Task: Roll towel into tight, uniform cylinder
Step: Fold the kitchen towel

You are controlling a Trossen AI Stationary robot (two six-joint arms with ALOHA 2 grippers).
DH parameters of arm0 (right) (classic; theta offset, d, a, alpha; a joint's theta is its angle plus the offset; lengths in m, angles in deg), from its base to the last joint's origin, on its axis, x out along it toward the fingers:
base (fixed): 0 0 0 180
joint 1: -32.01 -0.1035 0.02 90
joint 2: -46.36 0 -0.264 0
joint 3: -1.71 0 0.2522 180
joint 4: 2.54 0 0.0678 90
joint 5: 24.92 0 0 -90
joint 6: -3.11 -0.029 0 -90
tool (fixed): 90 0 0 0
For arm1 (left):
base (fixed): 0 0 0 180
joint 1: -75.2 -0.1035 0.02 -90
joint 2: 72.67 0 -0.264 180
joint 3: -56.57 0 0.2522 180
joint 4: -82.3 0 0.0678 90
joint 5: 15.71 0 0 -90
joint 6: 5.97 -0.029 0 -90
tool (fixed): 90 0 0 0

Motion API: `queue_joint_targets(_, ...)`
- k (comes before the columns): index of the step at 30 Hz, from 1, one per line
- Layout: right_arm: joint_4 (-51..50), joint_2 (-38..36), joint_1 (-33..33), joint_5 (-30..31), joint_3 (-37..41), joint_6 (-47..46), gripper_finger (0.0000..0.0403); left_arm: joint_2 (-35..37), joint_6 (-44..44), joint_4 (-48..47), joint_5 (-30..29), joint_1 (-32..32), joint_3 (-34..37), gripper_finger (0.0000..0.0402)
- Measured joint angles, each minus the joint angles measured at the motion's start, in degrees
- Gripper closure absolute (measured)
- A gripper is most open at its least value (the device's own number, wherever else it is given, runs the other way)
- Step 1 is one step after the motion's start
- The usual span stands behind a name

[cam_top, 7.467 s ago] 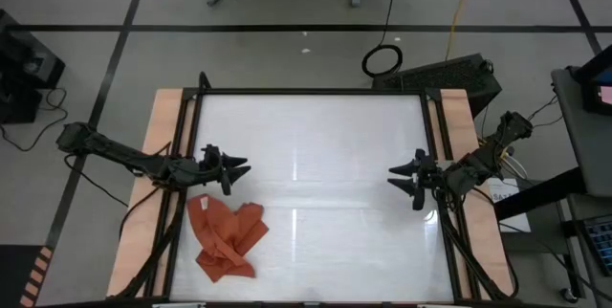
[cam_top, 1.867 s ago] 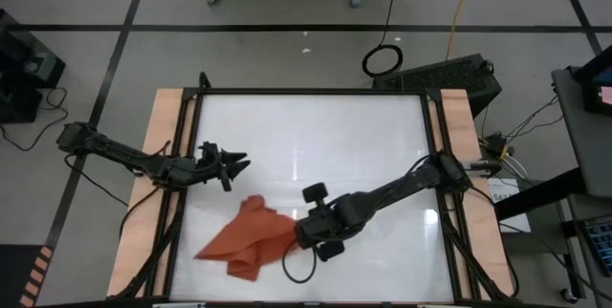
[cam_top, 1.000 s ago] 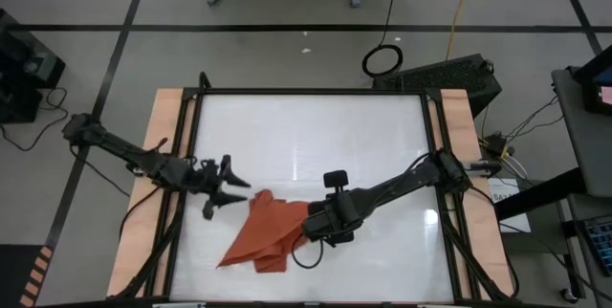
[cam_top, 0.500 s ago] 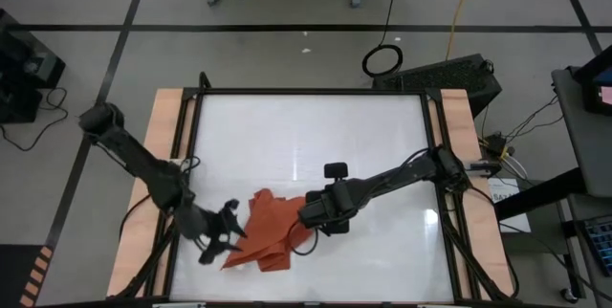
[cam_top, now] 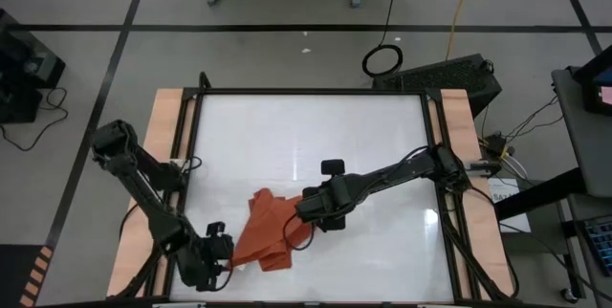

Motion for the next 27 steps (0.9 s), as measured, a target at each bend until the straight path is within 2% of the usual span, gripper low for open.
queue_joint_targets(7,0.6,0.0,0.6,-0.1,0.0,0.6,0.0403,-5.2,5.5,-2.0,3.2,-0.2,-0.2,0.0215)
queue_joint_targets(14,0.5,0.0,0.6,-0.3,0.0,0.7,0.0403,-7.4,9.7,-10.1,6.0,-0.9,-0.3,0.0226)
queue_joint_targets(18,0.1,0.0,0.5,-0.5,0.0,0.5,0.0403,-7.4,9.7,-11.1,4.9,-0.9,-0.3,0.0278)
queue_joint_targets(23,-1.6,0.0,0.1,-0.4,0.0,-0.3,0.0403,-7.3,7.3,-13.5,4.1,-1.3,-1.0,0.0380)
queue_joint_targets(27,-2.6,0.0,-0.7,-0.4,0.0,-0.8,0.0403,-7.4,4.2,-17.2,1.6,-1.8,-4.0,0.0390)
